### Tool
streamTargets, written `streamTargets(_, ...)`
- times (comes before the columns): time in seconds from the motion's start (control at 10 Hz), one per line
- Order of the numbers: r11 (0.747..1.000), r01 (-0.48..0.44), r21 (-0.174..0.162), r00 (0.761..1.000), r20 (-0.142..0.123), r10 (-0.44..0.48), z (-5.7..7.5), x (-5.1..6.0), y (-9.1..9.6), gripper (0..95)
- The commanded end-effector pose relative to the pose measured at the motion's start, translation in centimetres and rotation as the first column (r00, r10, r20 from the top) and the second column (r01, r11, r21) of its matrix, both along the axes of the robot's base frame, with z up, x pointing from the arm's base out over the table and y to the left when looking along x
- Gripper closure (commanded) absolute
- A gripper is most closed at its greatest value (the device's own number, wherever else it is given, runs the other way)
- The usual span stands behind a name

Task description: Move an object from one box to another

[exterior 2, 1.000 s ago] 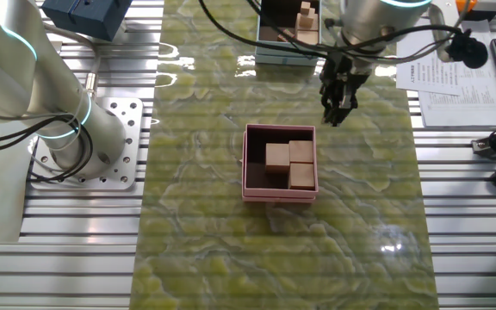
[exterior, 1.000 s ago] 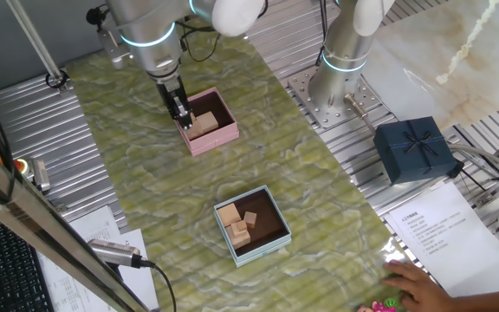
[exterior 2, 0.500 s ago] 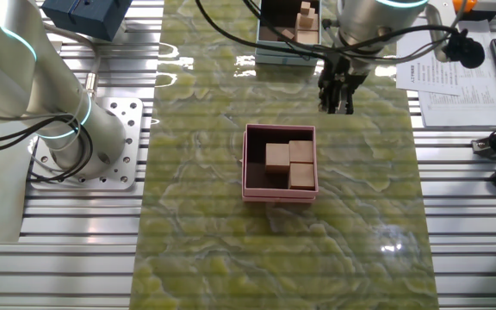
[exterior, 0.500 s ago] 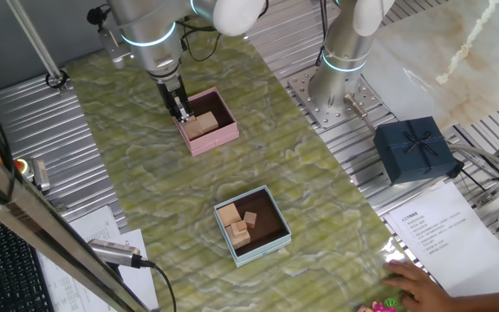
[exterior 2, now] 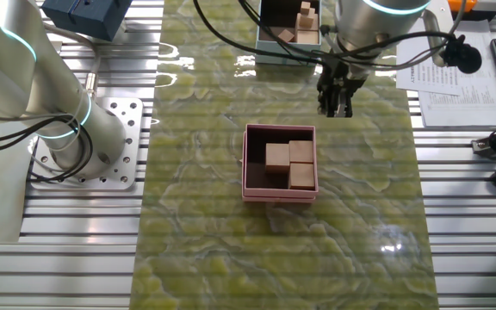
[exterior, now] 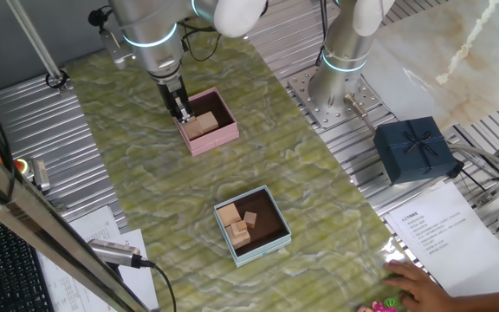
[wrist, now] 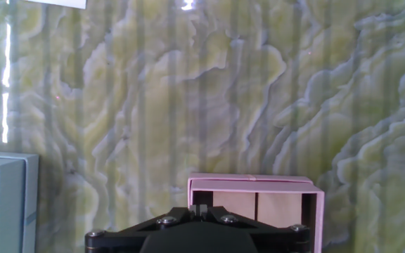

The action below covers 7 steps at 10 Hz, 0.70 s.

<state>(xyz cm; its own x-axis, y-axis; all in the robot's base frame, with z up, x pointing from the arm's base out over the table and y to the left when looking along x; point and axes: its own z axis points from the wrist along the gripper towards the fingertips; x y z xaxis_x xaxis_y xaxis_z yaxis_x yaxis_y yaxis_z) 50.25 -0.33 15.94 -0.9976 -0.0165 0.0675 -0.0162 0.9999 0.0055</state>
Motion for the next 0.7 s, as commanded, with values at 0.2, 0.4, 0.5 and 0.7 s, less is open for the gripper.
streamTargets(0.2,1.000,-0.007,-0.003,1.000,0.001,0.007,0.01,-0.22,-0.19,95.0)
streamTargets(0.4,1.000,-0.008,-0.003,1.000,0.000,0.008,0.01,-0.23,-0.19,95.0)
streamTargets(0.5,1.000,-0.010,-0.003,1.000,0.001,0.010,0.16,-0.26,-0.15,95.0)
streamTargets(0.7,1.000,-0.007,-0.003,1.000,0.000,0.007,0.28,-0.28,-0.09,95.0)
